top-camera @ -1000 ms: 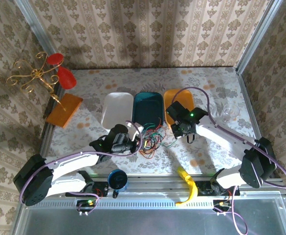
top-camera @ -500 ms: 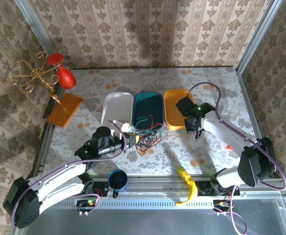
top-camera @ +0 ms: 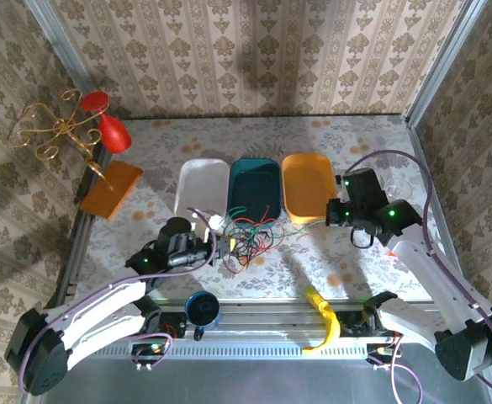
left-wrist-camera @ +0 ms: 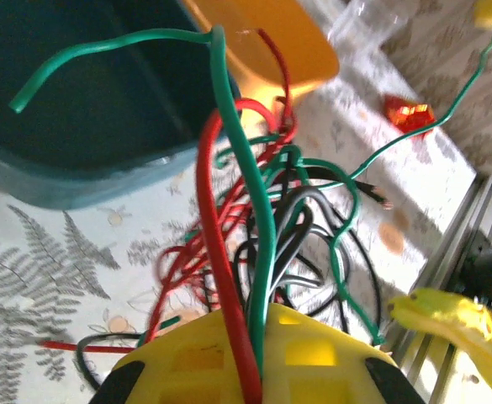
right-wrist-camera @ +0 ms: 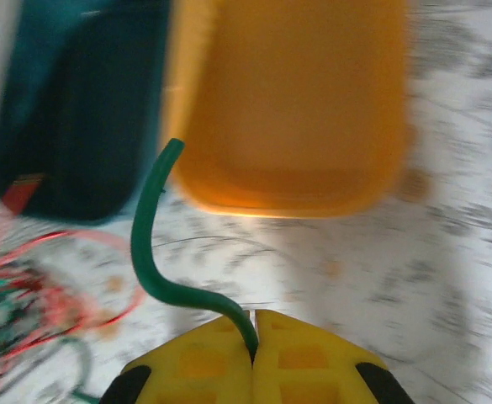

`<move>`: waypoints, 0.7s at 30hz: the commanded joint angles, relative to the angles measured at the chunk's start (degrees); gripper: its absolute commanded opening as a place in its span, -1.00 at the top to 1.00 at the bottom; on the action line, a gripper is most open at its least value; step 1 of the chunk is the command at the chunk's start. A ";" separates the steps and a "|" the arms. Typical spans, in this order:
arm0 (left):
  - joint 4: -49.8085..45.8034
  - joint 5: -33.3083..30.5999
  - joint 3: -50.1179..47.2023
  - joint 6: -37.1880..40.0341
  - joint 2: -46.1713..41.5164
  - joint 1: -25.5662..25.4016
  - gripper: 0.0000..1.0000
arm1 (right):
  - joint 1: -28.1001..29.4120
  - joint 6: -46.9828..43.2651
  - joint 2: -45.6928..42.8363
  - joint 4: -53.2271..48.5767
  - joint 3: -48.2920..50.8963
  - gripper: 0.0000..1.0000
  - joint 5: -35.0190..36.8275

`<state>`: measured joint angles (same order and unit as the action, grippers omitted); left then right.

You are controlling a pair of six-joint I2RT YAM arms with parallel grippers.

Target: Untangle the cables

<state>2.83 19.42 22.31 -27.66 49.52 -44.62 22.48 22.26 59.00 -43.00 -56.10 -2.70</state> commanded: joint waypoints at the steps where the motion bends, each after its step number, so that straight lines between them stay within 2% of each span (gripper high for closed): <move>1: 1.26 -1.52 4.31 3.21 3.93 -3.02 1.00 | 5.05 -1.56 1.83 5.25 0.15 1.00 -8.28; 6: 4.84 -1.24 6.58 3.94 11.14 -5.28 1.00 | 10.58 -0.50 6.74 7.98 -0.10 1.00 -9.04; 10: 4.91 -3.69 6.86 4.20 13.54 -5.01 1.00 | 10.75 -0.01 6.16 8.65 -0.47 1.00 -8.63; 15: 3.16 -8.51 4.83 1.95 12.35 -1.95 1.00 | 7.32 -2.80 1.68 2.99 -3.35 1.00 -4.98; 21: 1.67 -11.21 1.86 0.12 8.88 0.23 1.00 | -0.52 -3.73 -1.48 -3.31 -5.99 1.00 -8.63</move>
<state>5.26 11.14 25.47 -26.09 60.47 -45.04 24.32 19.97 59.11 -41.10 -59.81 -9.56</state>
